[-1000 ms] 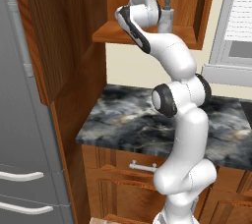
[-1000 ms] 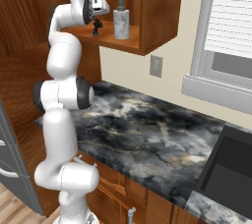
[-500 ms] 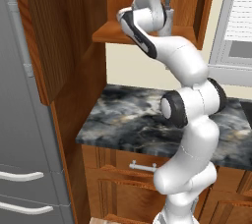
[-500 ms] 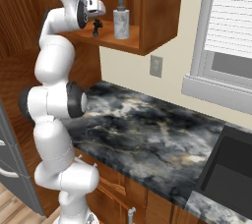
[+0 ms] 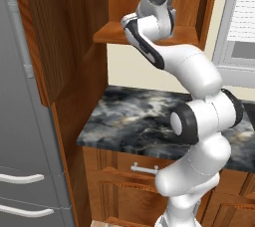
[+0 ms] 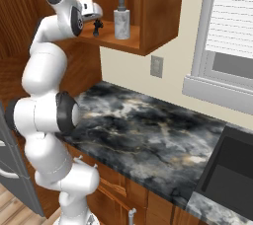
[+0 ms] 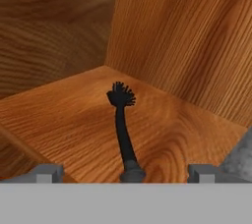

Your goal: Pick up the dish brush and soap dispenser from the sink, and place them back in the cabinet, and close the cabinet door.

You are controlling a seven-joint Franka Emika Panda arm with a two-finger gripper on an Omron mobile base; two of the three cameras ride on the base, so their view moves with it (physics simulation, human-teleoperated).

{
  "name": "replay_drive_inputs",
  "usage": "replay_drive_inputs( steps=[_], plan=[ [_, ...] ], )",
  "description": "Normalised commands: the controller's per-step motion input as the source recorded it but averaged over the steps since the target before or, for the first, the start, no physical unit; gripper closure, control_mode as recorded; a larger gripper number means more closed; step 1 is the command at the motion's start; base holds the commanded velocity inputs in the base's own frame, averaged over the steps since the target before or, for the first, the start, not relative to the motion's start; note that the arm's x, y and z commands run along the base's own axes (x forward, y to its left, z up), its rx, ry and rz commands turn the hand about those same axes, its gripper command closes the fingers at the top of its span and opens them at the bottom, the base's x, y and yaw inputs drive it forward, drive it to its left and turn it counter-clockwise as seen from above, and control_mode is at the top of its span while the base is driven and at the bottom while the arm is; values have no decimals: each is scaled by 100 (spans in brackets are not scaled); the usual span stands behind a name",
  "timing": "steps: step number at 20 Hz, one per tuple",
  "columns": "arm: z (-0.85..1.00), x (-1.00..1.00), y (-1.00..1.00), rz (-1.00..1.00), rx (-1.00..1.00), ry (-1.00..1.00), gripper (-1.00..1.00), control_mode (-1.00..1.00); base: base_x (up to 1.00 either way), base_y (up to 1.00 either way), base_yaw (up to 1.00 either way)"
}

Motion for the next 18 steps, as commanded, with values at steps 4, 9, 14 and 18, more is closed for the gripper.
replay_drive_inputs(
  steps=[4, 9, 14, 18],
  plan=[
    [16, -37, 0, 0, -11, 0, -100, -100, 0, 0, 0],
    [29, -36, 0, 0, -12, 0, -100, -100, 0, 0, 0],
    [17, -43, 0, 0, -13, 0, -100, -100, 0, 0, 0],
    [0, -56, 0, 6, -16, 0, -100, -100, 0, 0, 0]
  ],
)
